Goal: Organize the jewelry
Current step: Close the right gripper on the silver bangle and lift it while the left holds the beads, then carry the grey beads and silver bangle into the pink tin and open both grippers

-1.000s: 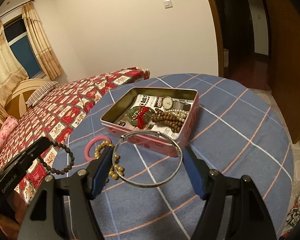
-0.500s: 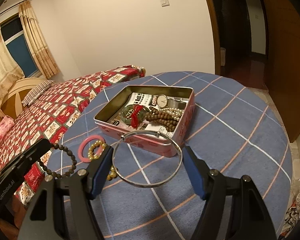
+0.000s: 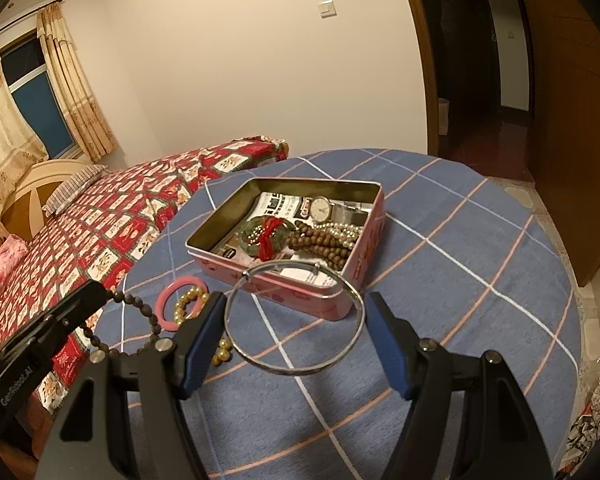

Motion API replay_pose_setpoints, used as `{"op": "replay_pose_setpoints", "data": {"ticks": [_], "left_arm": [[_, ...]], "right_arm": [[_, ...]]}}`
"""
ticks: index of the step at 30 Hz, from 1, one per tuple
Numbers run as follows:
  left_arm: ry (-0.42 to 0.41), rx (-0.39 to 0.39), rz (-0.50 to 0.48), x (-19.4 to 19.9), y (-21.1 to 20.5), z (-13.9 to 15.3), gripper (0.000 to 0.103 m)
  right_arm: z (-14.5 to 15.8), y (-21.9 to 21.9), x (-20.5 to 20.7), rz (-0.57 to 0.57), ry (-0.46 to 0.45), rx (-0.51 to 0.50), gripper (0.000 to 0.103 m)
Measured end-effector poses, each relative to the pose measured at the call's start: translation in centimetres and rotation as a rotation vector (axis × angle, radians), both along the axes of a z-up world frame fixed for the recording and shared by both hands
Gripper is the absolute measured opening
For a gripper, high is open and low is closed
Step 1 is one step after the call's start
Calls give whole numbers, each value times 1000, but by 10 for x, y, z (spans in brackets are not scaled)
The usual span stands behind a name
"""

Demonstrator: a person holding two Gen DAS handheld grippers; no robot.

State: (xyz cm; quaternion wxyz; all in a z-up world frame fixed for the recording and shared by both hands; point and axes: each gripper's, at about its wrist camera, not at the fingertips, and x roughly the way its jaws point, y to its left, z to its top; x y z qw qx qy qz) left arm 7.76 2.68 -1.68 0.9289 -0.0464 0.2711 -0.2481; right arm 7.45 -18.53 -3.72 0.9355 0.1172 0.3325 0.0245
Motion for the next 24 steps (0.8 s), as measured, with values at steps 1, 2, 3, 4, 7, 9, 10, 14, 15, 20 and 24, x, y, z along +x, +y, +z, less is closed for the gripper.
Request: {"op": "replay_pose_setpoints", "data": {"ticks": [1,2,3,4,7,9,10,14,15,20,24], "left_arm": [[0,2,-2,0,-1,0,8],[0,3,-5,0,-2,-1,8],[2,2,-6,1,-3,-1,8],[3,-1,-8,1,-3,-1,8],[9,-27,-20,3,-2,-1,8],[8,-44,-28,6,-3,2,8],[3,-44,-29,6,-3,3,8],[-26,-39,-39,13,-11,12,8],[-36,-38,-42,17,-14,15,8],[-73,-60,-61,44,-30,30,8],[-68,-85,-70,75,-42,36,8]], "right_arm": [[1,-1,0,-1,0,1,73],[1,-2,1,-2,1,1,73],[1,-2,1,-4,1,1,73],[1,-3,1,-5,2,1,73],[1,-4,2,-6,1,0,73],[3,-4,3,-4,-7,-6,73],[4,-4,3,-4,-11,-8,73],[12,-7,13,-11,-33,-12,73],[14,-8,16,-15,-40,-17,73],[27,-12,45,-34,-73,-30,73],[28,-15,70,-49,-76,-38,73]]}}
